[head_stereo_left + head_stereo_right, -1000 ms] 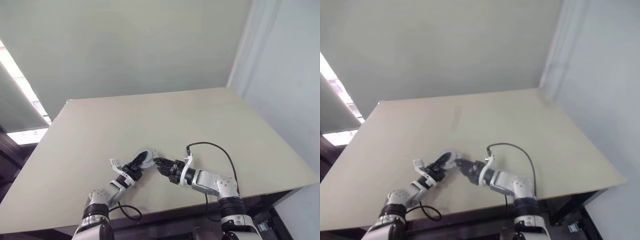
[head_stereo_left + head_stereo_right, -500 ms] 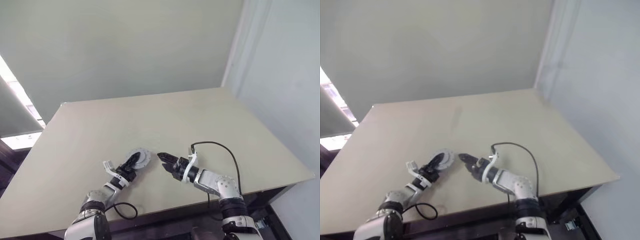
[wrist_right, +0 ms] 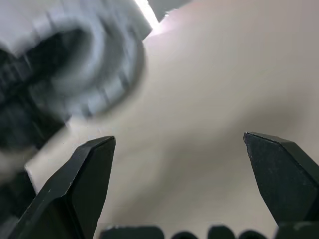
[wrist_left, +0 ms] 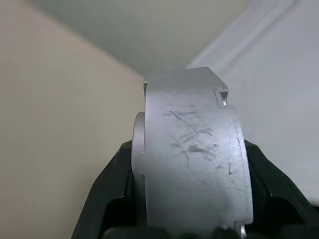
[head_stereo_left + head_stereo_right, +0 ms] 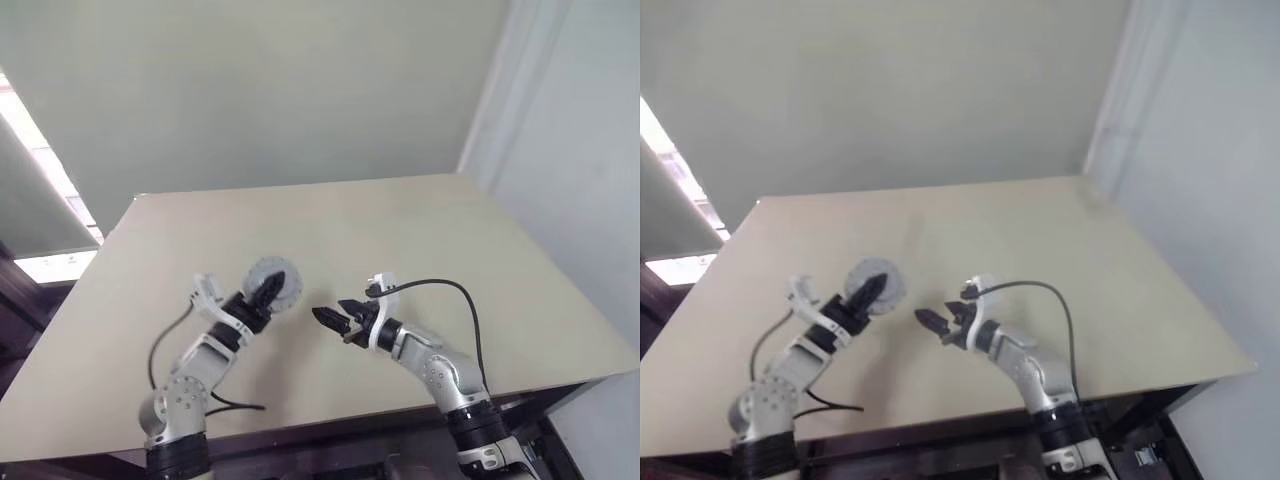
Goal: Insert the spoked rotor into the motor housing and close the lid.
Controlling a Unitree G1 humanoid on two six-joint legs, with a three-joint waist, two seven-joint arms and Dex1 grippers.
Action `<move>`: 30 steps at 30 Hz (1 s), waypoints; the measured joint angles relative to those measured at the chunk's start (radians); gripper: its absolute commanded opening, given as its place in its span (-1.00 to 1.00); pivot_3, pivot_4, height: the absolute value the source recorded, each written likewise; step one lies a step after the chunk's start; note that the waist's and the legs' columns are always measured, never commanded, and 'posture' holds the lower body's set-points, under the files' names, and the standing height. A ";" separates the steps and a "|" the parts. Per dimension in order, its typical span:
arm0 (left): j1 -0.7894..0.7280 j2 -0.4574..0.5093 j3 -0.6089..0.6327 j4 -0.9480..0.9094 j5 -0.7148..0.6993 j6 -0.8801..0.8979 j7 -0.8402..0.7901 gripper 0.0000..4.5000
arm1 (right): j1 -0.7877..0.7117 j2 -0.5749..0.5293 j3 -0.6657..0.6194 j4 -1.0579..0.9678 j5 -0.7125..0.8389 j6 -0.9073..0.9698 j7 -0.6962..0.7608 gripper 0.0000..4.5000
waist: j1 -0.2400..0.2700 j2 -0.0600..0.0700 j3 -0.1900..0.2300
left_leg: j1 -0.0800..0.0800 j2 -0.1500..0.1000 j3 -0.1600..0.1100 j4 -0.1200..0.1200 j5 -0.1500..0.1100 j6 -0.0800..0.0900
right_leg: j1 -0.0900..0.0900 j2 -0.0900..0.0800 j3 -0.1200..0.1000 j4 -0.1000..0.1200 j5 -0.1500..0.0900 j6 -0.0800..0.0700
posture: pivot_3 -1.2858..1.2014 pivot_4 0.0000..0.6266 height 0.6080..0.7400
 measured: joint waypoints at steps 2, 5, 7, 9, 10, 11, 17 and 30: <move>0.000 0.018 0.004 0.001 0.027 -0.009 0.032 -0.09 | 0.011 -0.016 0.016 -0.002 -0.046 -0.042 0.008 1.00 | -0.001 -0.001 0.001 | 0.000 0.000 0.000 0.002 0.000 0.000 | 0.000 0.001 0.000 0.000 0.000 0.000 | 0.03 -1.00 1.00; 0.000 0.049 -0.005 0.012 0.076 -0.017 0.066 -0.09 | 0.012 -0.023 0.036 -0.002 -0.101 -0.100 0.011 1.00 | -0.002 -0.003 0.001 | 0.000 0.001 0.000 0.002 0.000 0.000 | 0.001 0.002 0.000 0.001 0.000 0.000 | 0.03 -1.00 1.00; 0.000 0.071 -0.011 0.031 0.111 -0.029 0.076 -0.09 | 0.012 -0.026 0.041 -0.002 -0.124 -0.128 0.012 1.00 | -0.003 -0.003 0.001 | 0.000 0.001 0.000 0.002 0.000 0.000 | 0.001 0.002 0.000 0.001 0.000 0.000 | 0.03 -1.00 1.00; 0.001 0.098 -0.016 0.072 0.161 -0.053 0.084 -0.09 | 0.012 -0.037 0.040 -0.002 -0.147 -0.153 0.011 1.00 | -0.003 -0.003 0.001 | 0.000 0.001 0.000 0.002 0.000 0.000 | 0.001 0.002 0.000 0.001 0.000 0.000 | 0.03 -1.00 1.00; 0.004 0.105 -0.016 0.093 0.182 -0.065 0.088 -0.09 | 0.013 -0.042 0.039 -0.003 -0.157 -0.161 0.010 1.00 | -0.003 -0.004 0.001 | 0.000 0.001 0.000 0.001 0.000 0.000 | 0.000 0.001 0.000 0.001 0.000 0.000 | 0.03 -1.00 1.00; 0.007 0.107 -0.014 0.118 0.203 -0.081 0.094 -0.09 | 0.014 -0.047 0.037 -0.003 -0.164 -0.169 0.009 1.00 | -0.002 -0.004 0.001 | 0.000 0.001 0.000 0.001 0.000 0.000 | 0.000 0.001 0.000 0.000 0.000 0.000 | 0.03 -1.00 1.00; 0.006 0.107 -0.004 0.277 0.270 -0.169 0.108 -0.09 | 0.031 -0.067 0.028 -0.011 -0.188 -0.182 0.007 1.00 | 0.009 -0.008 0.001 | 0.000 0.000 0.000 0.002 0.000 0.000 | 0.001 0.001 0.000 0.001 0.000 -0.001 | 0.03 -1.00 1.00; -0.164 0.108 0.045 0.678 0.300 -0.398 0.098 -0.09 | 0.053 -0.080 0.010 -0.040 -0.209 -0.180 -0.002 1.00 | 0.020 -0.010 0.000 | 0.000 0.000 0.000 0.003 0.000 0.000 | 0.002 0.001 0.000 0.000 0.001 -0.001 | 0.03 -1.00 1.00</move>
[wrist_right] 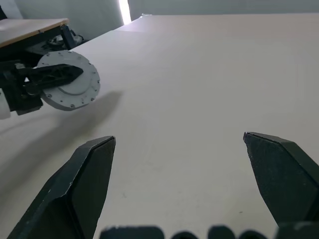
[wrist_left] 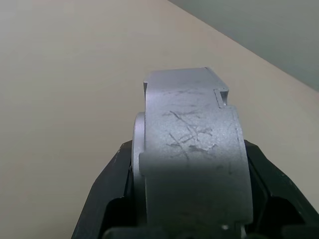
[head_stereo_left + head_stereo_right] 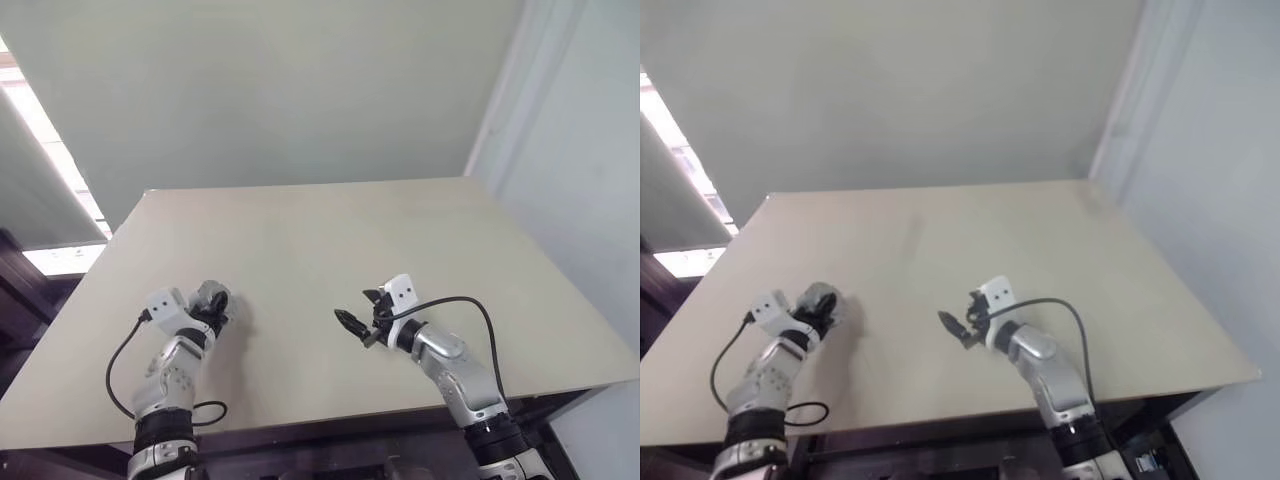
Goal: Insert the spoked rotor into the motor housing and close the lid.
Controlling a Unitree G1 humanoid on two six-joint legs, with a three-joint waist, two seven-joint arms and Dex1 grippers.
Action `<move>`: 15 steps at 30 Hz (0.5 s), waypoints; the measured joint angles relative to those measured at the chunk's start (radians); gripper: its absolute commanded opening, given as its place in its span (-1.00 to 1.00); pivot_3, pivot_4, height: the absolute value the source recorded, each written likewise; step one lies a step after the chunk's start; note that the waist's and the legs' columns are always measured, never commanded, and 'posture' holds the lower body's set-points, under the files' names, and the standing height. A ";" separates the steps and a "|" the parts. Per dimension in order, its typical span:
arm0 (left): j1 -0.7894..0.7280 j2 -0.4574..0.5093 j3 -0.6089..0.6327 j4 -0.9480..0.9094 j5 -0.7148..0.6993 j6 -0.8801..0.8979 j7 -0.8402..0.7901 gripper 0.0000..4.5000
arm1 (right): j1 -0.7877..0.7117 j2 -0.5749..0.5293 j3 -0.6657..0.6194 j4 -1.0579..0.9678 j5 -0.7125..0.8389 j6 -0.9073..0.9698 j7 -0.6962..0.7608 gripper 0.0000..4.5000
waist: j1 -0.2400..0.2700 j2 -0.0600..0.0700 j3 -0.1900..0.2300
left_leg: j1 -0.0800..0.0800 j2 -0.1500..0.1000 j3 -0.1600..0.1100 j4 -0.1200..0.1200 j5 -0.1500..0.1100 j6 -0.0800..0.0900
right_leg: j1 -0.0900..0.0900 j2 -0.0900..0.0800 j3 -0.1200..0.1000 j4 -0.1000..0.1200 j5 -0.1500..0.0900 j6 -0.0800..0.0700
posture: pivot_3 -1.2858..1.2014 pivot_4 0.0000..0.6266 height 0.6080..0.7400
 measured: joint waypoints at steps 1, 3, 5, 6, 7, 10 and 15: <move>-0.001 -0.001 -0.002 0.016 0.006 -0.009 0.000 -0.09 | 0.000 -0.001 0.000 -0.002 -0.002 0.001 -0.004 1.00 | -0.001 0.000 0.000 | 0.000 0.000 0.000 0.000 0.000 0.000 | 0.000 0.000 0.000 0.000 0.000 0.000 | 0.03 -1.00 1.00; -0.002 -0.002 -0.006 0.034 0.012 -0.024 -0.003 0.07 | 0.001 -0.006 -0.002 -0.004 -0.010 0.001 -0.011 1.00 | 0.000 0.000 0.000 | 0.000 0.000 0.000 0.000 0.000 0.000 | 0.000 0.000 0.000 0.000 0.000 0.000 | 0.03 -1.00 1.00; -0.002 -0.001 -0.007 0.041 0.020 -0.034 -0.004 0.34 | 0.001 -0.007 -0.005 -0.004 -0.013 0.002 -0.012 1.00 | 0.000 0.000 0.000 | 0.001 0.000 0.000 0.000 0.000 0.000 | 0.001 0.000 0.000 0.000 0.000 0.000 | 0.03 -1.00 1.00; -0.002 0.002 -0.008 0.043 0.028 -0.036 -0.003 0.47 | 0.002 -0.008 -0.006 -0.004 -0.014 0.002 -0.013 1.00 | 0.000 0.000 0.000 | 0.002 0.000 0.000 0.000 0.000 0.000 | 0.002 0.000 0.000 0.000 0.000 0.000 | 0.03 -1.00 1.00; -0.002 0.004 -0.008 0.044 0.032 -0.037 0.000 0.63 | 0.003 -0.008 -0.007 -0.005 -0.015 0.002 -0.013 1.00 | 0.000 0.000 0.000 | 0.003 0.000 0.000 0.000 0.000 0.000 | 0.003 0.000 0.000 0.000 0.000 0.000 | 0.03 -1.00 1.00; 0.001 0.006 -0.006 0.044 0.034 -0.038 0.005 0.99 | 0.008 -0.008 -0.010 -0.006 -0.020 0.003 -0.013 1.00 | 0.000 0.000 0.000 | 0.005 0.000 0.000 0.001 0.000 0.000 | 0.005 0.000 -0.001 0.000 0.000 0.000 | 0.03 -1.00 1.00; 0.063 0.044 -0.039 -0.006 0.120 -0.037 0.070 0.99 | 0.008 -0.007 -0.010 -0.006 -0.022 0.004 -0.014 1.00 | 0.000 0.000 0.000 | 0.005 0.000 -0.001 0.001 0.000 0.000 | 0.005 0.000 -0.001 0.000 0.000 0.000 | 0.03 -1.00 1.00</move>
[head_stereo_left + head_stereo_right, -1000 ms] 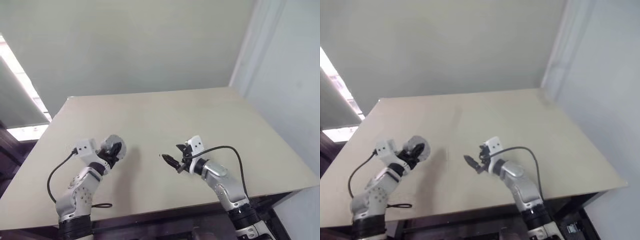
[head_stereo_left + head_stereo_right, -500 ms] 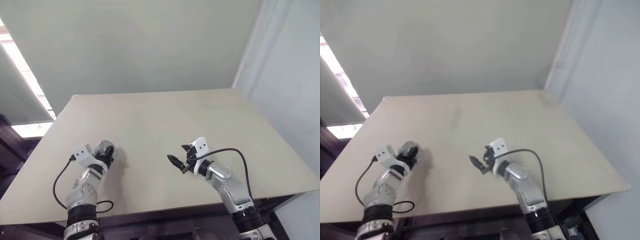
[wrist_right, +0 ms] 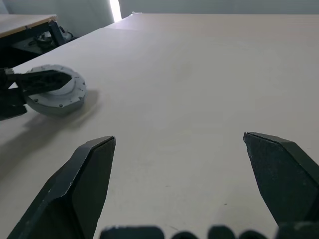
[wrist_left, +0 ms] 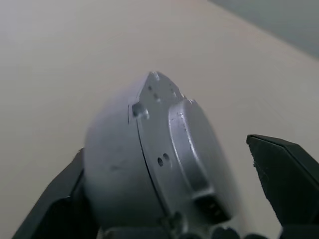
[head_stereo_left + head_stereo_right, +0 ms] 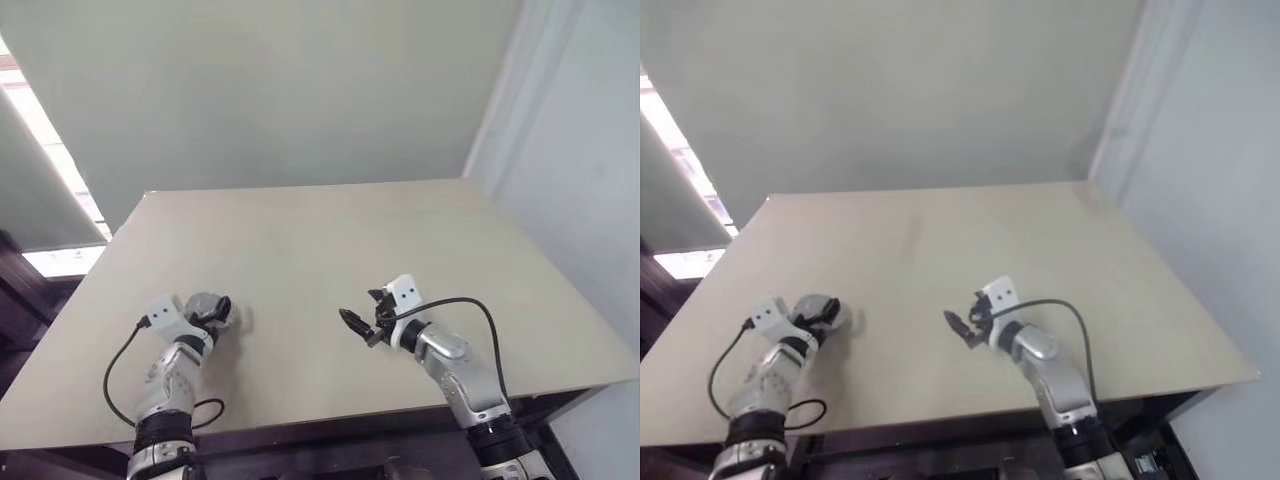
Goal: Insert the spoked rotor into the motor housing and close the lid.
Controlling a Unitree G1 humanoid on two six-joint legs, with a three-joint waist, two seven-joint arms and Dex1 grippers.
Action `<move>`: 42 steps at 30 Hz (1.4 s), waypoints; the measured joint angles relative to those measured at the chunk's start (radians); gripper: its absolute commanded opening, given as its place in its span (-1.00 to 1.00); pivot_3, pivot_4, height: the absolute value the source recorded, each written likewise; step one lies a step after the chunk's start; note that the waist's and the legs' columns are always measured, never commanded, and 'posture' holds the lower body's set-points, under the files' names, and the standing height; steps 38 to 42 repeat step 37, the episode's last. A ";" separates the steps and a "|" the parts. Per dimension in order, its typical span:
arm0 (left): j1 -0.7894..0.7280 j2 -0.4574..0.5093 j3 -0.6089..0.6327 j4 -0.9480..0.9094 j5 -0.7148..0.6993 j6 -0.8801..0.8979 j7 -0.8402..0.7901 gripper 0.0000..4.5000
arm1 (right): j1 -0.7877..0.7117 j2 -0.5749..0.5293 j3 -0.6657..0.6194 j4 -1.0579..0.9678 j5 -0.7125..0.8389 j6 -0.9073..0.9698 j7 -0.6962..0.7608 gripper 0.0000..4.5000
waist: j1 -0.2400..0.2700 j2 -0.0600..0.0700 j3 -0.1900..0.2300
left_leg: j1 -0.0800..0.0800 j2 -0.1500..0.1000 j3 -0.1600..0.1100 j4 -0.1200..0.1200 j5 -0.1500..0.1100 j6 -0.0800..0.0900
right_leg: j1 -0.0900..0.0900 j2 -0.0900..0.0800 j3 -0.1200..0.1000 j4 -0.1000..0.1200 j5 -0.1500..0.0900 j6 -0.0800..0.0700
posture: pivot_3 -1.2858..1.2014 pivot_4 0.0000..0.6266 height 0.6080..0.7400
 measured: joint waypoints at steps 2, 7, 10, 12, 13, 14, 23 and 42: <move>0.023 0.045 -0.042 -0.039 0.100 -0.002 0.077 0.99 | 0.000 0.000 0.000 0.000 -0.001 0.000 0.000 1.00 | 0.000 0.000 0.000 | 0.000 0.000 -0.001 0.000 0.000 0.000 | 0.000 0.000 0.000 0.000 0.000 0.000 | 0.03 -1.00 1.00; 0.063 0.191 -0.123 -0.121 0.341 -0.091 0.192 0.99 | 0.003 -0.001 -0.006 0.000 -0.008 0.000 -0.001 1.00 | 0.010 0.001 0.000 | 0.001 0.000 -0.001 0.000 0.000 0.000 | 0.001 -0.001 -0.001 0.001 0.000 -0.001 | 0.03 -1.00 1.00; 0.062 0.175 -0.126 -0.182 0.324 -0.121 0.155 0.99 | 0.003 0.009 -0.005 0.000 -0.008 0.000 0.000 1.00 | 0.023 0.001 0.000 | 0.001 0.000 0.000 0.000 0.000 -0.001 | 0.001 -0.001 -0.001 0.000 0.000 -0.001 | 0.03 -1.00 1.00; 0.062 0.161 -0.128 -0.221 0.274 -0.124 0.078 0.99 | 0.003 0.009 -0.006 0.000 -0.008 -0.001 0.001 1.00 | 0.024 0.001 0.000 | 0.001 0.000 0.000 0.000 0.000 -0.001 | 0.001 -0.001 -0.001 0.000 0.000 -0.001 | 0.03 -1.00 1.00; 0.062 0.157 -0.132 -0.241 0.252 -0.125 0.038 0.99 | 0.003 0.009 -0.010 0.000 -0.008 -0.002 0.001 1.00 | 0.022 0.001 0.000 | 0.001 0.000 0.000 0.000 0.000 -0.001 | 0.001 -0.001 -0.001 0.000 0.000 -0.001 | 0.03 -1.00 1.00; 0.063 0.155 -0.136 -0.258 0.228 -0.122 -0.001 0.99 | 0.003 0.007 -0.013 0.000 -0.007 -0.004 0.003 1.00 | 0.022 0.001 0.000 | 0.001 0.000 0.000 0.000 0.000 -0.001 | 0.001 -0.001 -0.001 0.000 0.000 -0.001 | 0.03 -1.00 1.00; 0.140 0.128 -0.313 -0.520 0.001 0.073 -0.398 0.99 | 0.026 -0.169 -0.094 -0.056 0.012 0.018 0.104 1.00 | 0.017 0.002 0.000 | 0.002 0.002 0.002 0.000 0.000 0.000 | 0.001 0.002 0.000 0.000 0.000 -0.001 | 0.03 -1.00 1.00; 0.166 0.110 -0.362 -0.560 0.003 0.137 -0.429 0.99 | 0.143 -0.226 -0.167 -0.140 0.050 0.044 0.116 1.00 | 0.018 0.002 0.000 | 0.009 0.002 0.004 0.000 0.000 0.000 | 0.007 0.001 0.001 0.000 -0.002 -0.004 | 0.03 -1.00 1.00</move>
